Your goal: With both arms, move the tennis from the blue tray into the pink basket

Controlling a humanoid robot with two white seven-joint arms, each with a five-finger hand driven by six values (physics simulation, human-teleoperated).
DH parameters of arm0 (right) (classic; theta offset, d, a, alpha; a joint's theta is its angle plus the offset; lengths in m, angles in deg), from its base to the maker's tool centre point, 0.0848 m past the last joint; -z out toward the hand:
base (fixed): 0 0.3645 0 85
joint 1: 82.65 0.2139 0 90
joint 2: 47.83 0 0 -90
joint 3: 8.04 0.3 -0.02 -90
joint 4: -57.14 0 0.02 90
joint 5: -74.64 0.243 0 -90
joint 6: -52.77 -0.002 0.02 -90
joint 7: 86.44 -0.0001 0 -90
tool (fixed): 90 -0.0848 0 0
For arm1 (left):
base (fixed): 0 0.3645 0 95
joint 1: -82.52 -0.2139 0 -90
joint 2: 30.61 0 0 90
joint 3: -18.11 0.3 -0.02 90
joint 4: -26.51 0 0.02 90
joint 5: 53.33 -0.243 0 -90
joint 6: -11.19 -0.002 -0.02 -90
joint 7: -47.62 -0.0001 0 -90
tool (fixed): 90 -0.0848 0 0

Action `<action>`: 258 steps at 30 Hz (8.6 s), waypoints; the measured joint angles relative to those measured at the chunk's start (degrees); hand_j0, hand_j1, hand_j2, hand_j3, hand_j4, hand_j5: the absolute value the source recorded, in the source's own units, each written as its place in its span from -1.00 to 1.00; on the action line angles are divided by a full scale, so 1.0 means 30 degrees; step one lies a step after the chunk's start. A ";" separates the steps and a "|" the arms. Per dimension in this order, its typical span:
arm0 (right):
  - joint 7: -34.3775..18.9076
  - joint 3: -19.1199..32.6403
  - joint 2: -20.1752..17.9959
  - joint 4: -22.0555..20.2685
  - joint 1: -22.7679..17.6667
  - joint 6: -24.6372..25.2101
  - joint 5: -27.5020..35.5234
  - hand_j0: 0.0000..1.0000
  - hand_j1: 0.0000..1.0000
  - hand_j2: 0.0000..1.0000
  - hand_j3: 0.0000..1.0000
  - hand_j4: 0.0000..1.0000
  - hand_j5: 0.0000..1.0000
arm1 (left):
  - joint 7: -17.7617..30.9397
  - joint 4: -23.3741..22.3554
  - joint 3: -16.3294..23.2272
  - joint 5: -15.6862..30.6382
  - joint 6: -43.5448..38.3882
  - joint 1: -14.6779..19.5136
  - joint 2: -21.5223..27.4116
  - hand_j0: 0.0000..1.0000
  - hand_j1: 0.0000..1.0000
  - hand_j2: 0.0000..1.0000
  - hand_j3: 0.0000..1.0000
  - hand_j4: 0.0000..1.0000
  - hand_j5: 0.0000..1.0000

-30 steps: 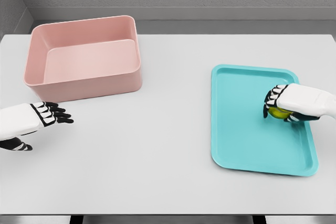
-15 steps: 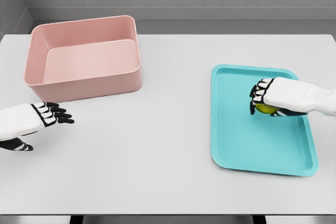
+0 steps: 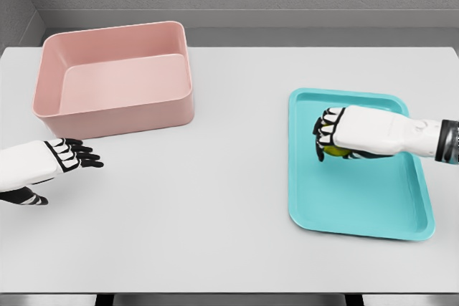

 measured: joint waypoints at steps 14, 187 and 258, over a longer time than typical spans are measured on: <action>-0.1925 -0.0188 0.2654 -0.0675 0.0732 -0.0011 -0.0509 -0.15 -0.15 -0.15 -0.15 -0.15 -0.15 | -0.0001 0.0000 0.0001 -0.0024 0.0000 0.0000 -0.0004 1.00 1.00 1.00 1.00 1.00 1.00; -0.3597 1.1343 0.2974 0.2483 -0.3486 -0.0019 0.0044 1.00 1.00 1.00 1.00 1.00 1.00 | 0.0188 0.0108 0.6003 -0.2853 -0.0001 0.7236 -0.5353 1.00 1.00 1.00 1.00 1.00 1.00; -0.3690 1.2950 0.3706 0.2604 -0.5537 -0.0016 0.2611 1.00 1.00 1.00 1.00 1.00 1.00 | 0.1865 -0.0960 0.8305 -0.3656 0.0011 0.8935 -0.7142 0.16 0.16 0.16 0.16 0.16 0.16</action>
